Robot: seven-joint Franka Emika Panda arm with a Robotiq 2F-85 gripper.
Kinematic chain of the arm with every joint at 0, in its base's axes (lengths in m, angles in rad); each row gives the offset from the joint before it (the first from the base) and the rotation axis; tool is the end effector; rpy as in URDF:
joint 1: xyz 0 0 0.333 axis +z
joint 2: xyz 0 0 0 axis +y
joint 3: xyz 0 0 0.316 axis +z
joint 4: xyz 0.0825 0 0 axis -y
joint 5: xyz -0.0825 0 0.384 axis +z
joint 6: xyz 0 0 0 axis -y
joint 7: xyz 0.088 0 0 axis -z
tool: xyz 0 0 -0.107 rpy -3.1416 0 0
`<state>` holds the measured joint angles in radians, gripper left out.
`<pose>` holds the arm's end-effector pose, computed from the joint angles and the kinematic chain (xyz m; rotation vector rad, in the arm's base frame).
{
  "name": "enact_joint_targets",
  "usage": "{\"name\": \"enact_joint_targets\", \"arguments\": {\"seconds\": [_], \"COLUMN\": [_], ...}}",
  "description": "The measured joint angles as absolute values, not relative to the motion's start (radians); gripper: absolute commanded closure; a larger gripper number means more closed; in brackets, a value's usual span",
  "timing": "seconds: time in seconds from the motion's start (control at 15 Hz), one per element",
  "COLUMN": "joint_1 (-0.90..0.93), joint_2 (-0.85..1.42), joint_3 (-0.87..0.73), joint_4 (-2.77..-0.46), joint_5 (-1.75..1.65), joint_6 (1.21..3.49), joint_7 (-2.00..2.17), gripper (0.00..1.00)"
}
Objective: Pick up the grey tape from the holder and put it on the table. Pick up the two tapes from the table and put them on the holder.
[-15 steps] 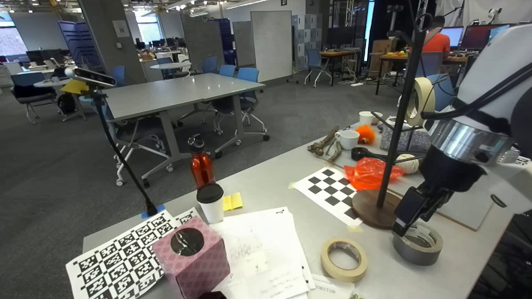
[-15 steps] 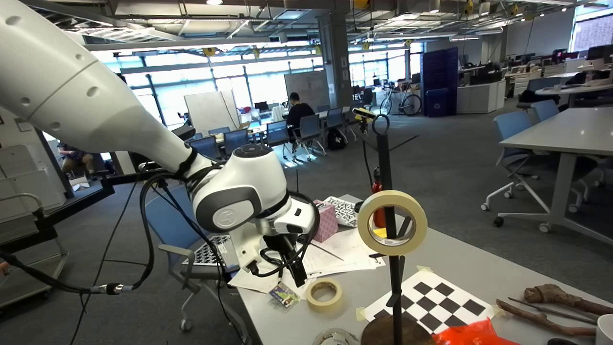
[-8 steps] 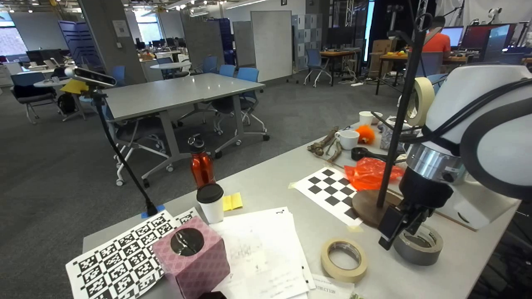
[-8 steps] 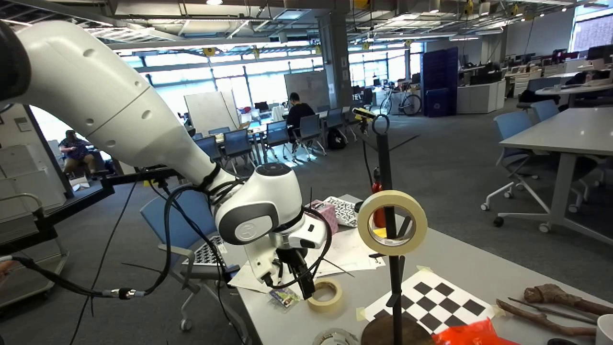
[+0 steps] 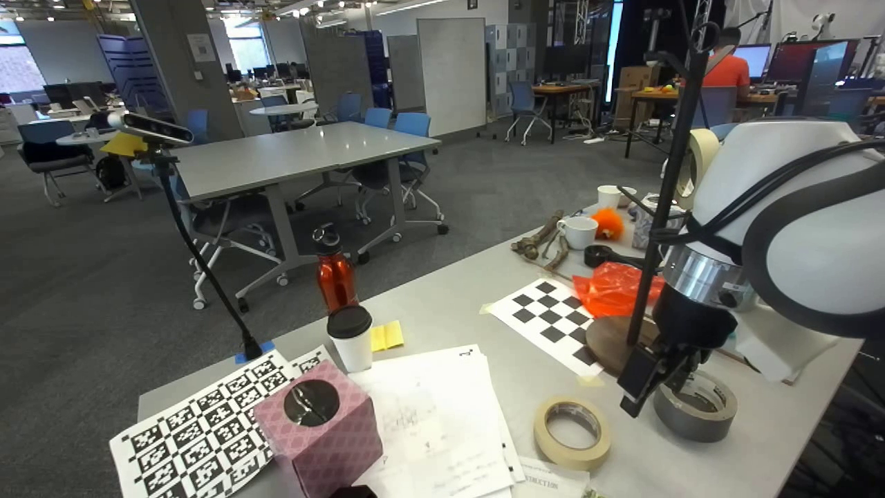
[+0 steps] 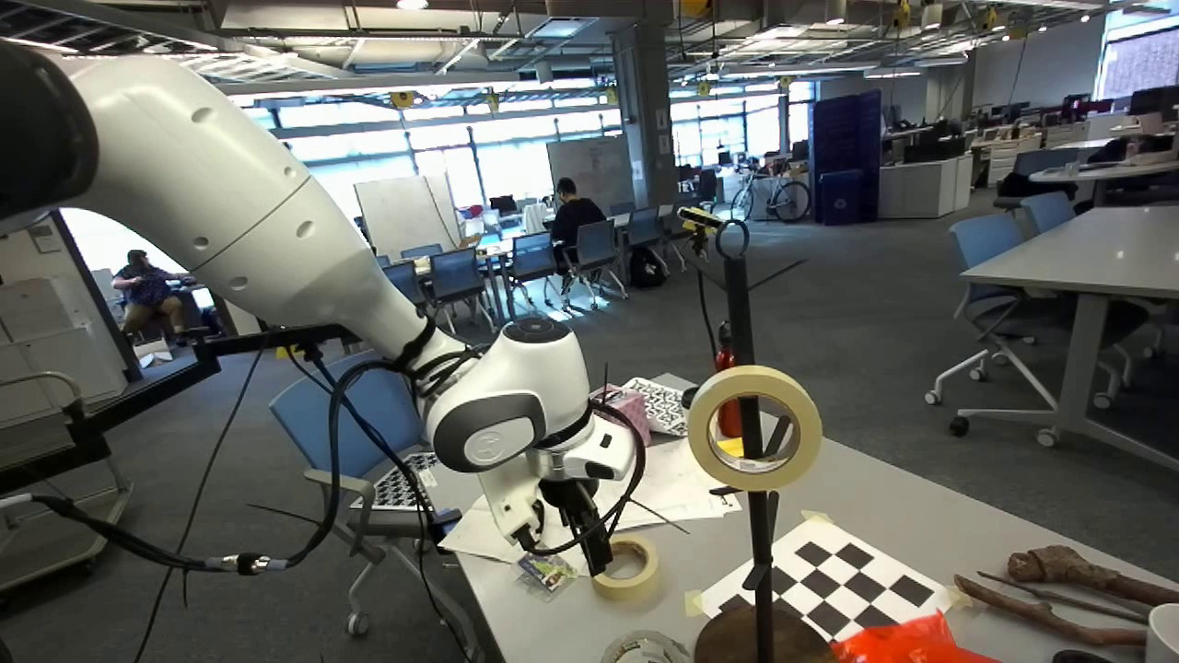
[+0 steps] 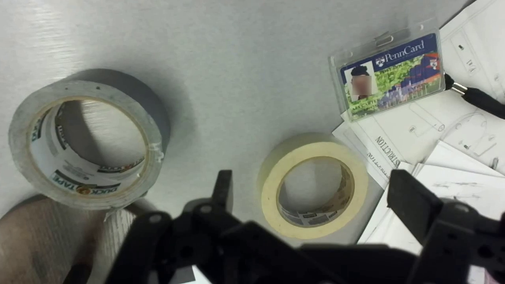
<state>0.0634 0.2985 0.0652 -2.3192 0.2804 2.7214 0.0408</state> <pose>0.5295 0.0588 0.2216 -2.9742 0.2483 -0.1323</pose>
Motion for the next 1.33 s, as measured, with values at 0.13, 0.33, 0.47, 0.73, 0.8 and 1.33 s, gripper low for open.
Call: {"name": "enact_joint_targets", "arguments": {"seconds": [0.13,0.33,0.47,0.73,0.8,1.33], "joint_1": [0.063,0.073,0.088,0.151,0.172,0.267], "joint_2": [0.302,0.314,0.33,0.379,0.396,0.527], "joint_3": [0.064,0.059,0.053,0.005,-0.013,-0.096], "joint_4": [-2.32,-2.319,-2.313,-2.284,-2.274,-2.164], "joint_5": [0.279,0.254,0.222,0.127,0.103,0.051], "joint_6": [2.721,2.729,2.748,2.792,2.8,2.809], "joint_7": [0.071,0.17,0.239,0.378,0.41,0.523], "gripper": [0.0,0.0,0.0,0.0,0.0,0.0]}}
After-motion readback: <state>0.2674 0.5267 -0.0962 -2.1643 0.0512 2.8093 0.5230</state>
